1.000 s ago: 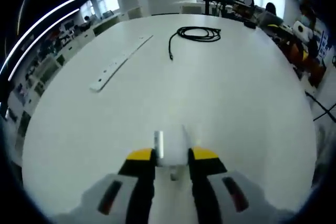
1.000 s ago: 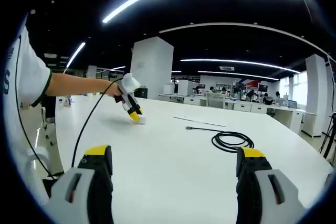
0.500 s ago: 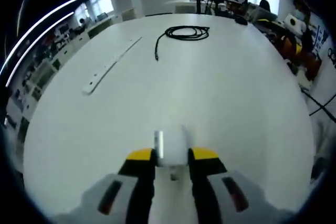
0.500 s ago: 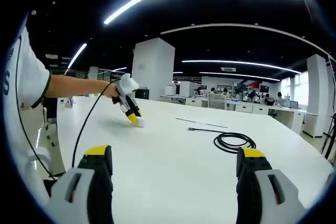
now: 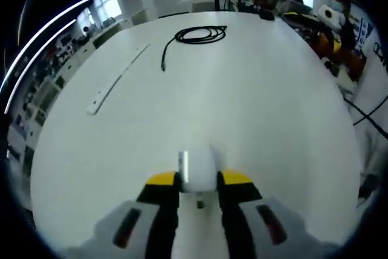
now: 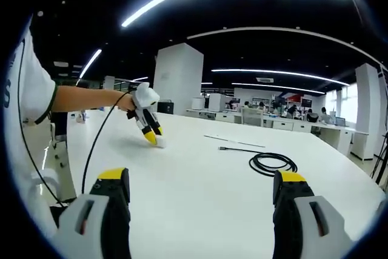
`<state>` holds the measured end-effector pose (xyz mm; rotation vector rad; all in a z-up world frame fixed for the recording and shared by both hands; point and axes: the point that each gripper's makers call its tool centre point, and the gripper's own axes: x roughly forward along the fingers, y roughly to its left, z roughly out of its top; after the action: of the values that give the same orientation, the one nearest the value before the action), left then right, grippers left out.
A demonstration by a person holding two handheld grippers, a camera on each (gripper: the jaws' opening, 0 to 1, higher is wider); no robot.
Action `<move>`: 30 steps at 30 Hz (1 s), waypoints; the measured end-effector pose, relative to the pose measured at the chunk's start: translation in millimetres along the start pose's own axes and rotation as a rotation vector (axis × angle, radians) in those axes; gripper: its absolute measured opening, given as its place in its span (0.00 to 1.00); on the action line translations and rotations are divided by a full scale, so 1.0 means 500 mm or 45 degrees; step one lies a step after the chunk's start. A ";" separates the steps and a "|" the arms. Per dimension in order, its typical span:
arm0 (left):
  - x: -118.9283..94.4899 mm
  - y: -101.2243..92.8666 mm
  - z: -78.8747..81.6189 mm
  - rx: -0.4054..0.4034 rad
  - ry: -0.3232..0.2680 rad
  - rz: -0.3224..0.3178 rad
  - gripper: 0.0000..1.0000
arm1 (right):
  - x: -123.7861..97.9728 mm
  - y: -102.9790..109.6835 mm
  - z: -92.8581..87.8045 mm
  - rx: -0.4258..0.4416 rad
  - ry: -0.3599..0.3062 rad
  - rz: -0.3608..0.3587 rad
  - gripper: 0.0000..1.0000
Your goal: Plug the desk Type‑C cable into the charger adapter.
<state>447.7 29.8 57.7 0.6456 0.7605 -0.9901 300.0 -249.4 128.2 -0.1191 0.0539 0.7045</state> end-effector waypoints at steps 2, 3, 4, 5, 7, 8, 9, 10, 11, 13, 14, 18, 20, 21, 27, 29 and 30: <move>-0.002 -0.002 -0.001 0.000 -0.003 0.001 0.24 | -0.001 -0.002 -0.001 0.000 0.001 -0.003 1.00; -0.002 -0.004 -0.001 0.002 -0.006 0.001 0.24 | -0.001 -0.003 -0.001 0.000 0.001 -0.004 1.00; -0.003 -0.006 -0.001 0.001 -0.008 -0.003 0.24 | -0.002 -0.003 -0.001 0.001 -0.001 -0.004 1.00; -0.004 -0.007 -0.001 0.001 -0.008 -0.004 0.24 | -0.002 -0.003 0.000 0.000 -0.001 -0.005 1.00; -0.005 -0.012 -0.002 0.003 -0.009 -0.010 0.24 | -0.003 -0.003 0.000 -0.002 -0.003 -0.006 1.00; -0.006 -0.016 -0.002 0.007 -0.008 -0.013 0.24 | -0.003 -0.003 0.001 0.000 -0.005 -0.005 1.00; -0.006 -0.017 -0.002 0.010 -0.008 -0.016 0.24 | -0.003 -0.003 0.002 0.000 -0.006 -0.004 1.00; -0.007 -0.020 -0.003 0.016 -0.006 -0.020 0.24 | -0.003 -0.002 0.002 0.000 -0.006 -0.003 1.00; -0.007 -0.022 -0.003 0.020 -0.008 -0.024 0.24 | -0.003 -0.001 0.003 -0.002 -0.005 -0.002 1.00; -0.008 -0.026 -0.004 0.020 -0.009 -0.033 0.24 | -0.002 0.001 0.003 -0.004 -0.006 0.003 1.00; -0.008 -0.028 -0.004 0.021 -0.009 -0.036 0.24 | -0.002 0.001 0.003 -0.003 -0.005 0.005 1.00; -0.009 -0.036 -0.005 0.025 -0.007 -0.042 0.24 | -0.001 0.002 0.002 -0.004 -0.004 0.009 1.00; -0.010 -0.039 -0.006 0.027 -0.009 -0.049 0.24 | -0.001 0.002 0.002 -0.003 -0.005 0.010 1.00; -0.010 -0.040 -0.006 0.027 -0.009 -0.051 0.24 | -0.001 0.003 0.002 -0.004 -0.005 0.009 1.00; -0.010 -0.051 -0.006 0.038 -0.014 -0.056 0.24 | -0.002 0.008 0.000 -0.004 -0.002 0.015 1.00; -0.010 -0.056 -0.006 0.045 -0.017 -0.058 0.24 | -0.003 0.008 -0.001 -0.002 -0.001 0.012 1.00; -0.010 -0.058 -0.005 0.045 -0.016 -0.061 0.24 | -0.004 0.008 -0.002 -0.001 0.000 0.012 1.00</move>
<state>418.9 22.5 56.2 0.6539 0.7519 -1.0521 296.2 -247.8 127.0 -0.1194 0.0540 0.7141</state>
